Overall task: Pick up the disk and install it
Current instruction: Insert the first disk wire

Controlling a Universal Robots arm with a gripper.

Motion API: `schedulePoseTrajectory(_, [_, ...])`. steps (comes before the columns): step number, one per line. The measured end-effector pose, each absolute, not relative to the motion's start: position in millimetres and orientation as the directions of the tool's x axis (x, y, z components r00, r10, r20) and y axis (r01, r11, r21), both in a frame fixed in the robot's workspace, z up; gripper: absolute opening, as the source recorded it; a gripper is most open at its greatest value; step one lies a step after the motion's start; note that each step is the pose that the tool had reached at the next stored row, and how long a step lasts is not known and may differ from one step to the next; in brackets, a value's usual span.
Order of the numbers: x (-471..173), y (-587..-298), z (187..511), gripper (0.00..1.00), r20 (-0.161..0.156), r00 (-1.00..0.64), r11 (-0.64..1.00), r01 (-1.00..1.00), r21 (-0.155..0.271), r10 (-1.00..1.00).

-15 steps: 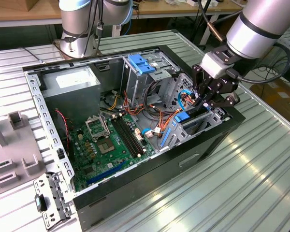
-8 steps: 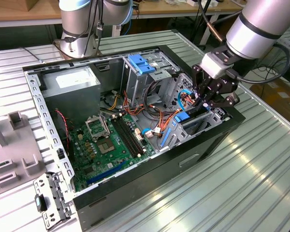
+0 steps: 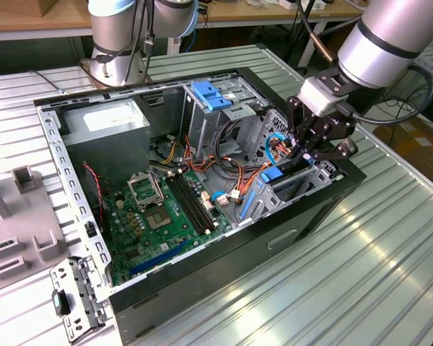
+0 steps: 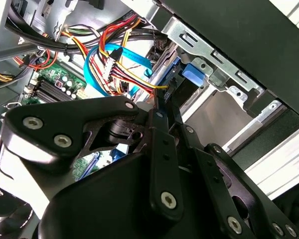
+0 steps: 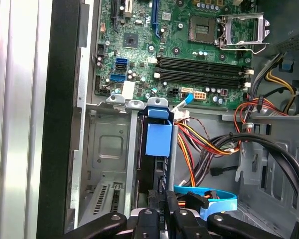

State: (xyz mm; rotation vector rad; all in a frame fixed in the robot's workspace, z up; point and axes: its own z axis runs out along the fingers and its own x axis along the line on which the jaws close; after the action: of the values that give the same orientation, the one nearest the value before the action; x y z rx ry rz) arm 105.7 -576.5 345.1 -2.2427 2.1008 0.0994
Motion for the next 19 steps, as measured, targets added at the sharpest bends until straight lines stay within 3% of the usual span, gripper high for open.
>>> schedulePoseTrajectory(19, [104.6, -576.6, 343.6, 0.18, -0.093, -0.002, 0.003, -1.0, -0.005, -0.996])
